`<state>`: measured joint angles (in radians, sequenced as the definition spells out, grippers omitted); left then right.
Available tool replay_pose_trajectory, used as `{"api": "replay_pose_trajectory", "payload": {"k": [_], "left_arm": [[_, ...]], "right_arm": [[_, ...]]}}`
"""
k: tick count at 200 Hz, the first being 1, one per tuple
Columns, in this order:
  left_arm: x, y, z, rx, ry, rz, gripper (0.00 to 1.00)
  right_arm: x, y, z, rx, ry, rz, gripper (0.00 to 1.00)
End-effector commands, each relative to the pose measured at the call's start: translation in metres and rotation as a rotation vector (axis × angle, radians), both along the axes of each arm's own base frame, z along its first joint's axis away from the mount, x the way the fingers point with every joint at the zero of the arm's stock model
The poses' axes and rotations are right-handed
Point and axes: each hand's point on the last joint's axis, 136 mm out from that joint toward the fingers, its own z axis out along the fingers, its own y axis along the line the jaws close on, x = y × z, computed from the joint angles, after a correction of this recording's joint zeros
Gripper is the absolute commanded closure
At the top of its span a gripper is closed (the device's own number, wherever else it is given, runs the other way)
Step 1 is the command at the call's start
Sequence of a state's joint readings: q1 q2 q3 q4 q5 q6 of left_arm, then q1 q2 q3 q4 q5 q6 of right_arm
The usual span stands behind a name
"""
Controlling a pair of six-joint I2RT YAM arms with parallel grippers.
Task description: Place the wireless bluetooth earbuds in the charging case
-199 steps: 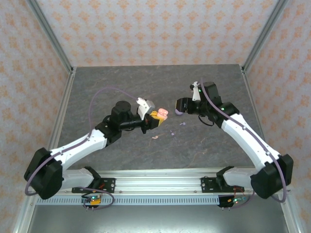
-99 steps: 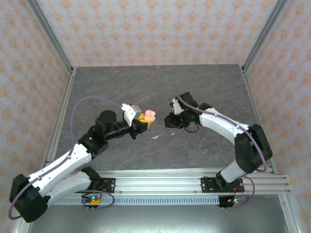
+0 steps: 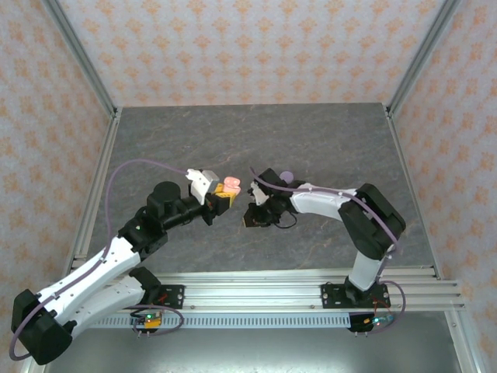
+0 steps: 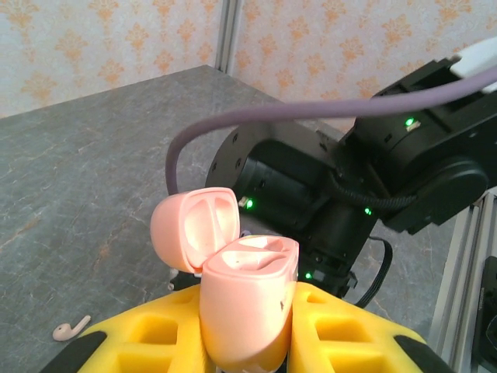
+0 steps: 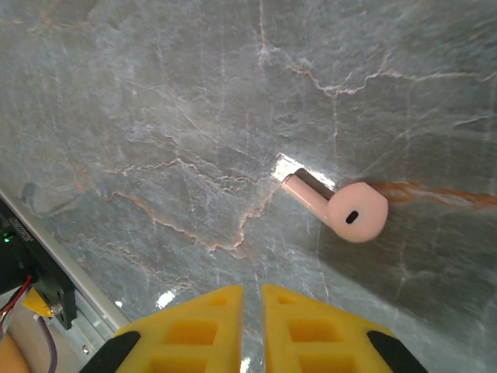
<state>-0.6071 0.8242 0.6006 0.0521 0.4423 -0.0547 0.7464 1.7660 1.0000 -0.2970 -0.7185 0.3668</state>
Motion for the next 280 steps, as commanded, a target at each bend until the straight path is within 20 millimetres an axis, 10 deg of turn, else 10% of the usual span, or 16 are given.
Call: {"api": "replay_pose_trajectory", "payload": {"k": [1, 280], "left_arm": [[0.0, 0.004, -0.001, -0.001, 0.0, 0.022, 0.76], [0.0, 0.008, -0.001, 0.007, -0.001, 0.045, 0.76]], "right_arm": [[0.006, 0.006, -0.004, 0.006, -0.005, -0.023, 0.86], [0.054, -0.012, -0.021, -0.274, -0.14, -0.062, 0.89]]}}
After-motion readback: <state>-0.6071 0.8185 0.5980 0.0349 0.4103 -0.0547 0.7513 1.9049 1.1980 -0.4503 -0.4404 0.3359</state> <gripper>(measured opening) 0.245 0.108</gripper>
